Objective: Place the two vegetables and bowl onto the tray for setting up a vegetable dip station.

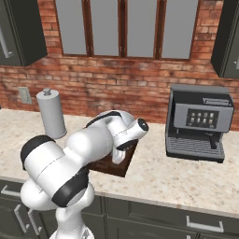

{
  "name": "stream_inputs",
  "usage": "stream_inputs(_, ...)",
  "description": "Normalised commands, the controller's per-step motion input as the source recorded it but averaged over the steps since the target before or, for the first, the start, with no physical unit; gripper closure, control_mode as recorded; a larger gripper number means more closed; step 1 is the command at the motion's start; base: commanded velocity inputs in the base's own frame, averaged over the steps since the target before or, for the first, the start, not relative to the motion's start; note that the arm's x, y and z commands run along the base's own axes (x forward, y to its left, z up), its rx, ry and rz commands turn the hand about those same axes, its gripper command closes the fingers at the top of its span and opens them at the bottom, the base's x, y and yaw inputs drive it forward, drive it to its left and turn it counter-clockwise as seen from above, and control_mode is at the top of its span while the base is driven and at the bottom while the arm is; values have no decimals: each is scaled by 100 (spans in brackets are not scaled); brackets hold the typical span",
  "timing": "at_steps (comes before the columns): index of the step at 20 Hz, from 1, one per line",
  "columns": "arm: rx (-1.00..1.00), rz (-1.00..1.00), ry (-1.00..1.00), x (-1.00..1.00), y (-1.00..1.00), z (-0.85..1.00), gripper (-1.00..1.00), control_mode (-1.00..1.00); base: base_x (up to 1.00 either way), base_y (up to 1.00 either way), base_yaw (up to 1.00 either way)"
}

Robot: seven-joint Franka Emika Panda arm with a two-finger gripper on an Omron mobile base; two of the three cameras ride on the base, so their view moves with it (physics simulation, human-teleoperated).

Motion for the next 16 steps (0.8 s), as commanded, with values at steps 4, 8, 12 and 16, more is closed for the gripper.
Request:
stream_inputs(4,2,0,0,0,0,-2,-100,-100,0,0,0)
stream_inputs(8,1,0,0,-3,0,-1,-100,-100,0,0,0)
stream_inputs(12,0,0,0,-9,0,0,-100,-100,0,0,0)
stream_inputs(16,2,0,0,-11,-2,2,-100,-100,0,0,0)
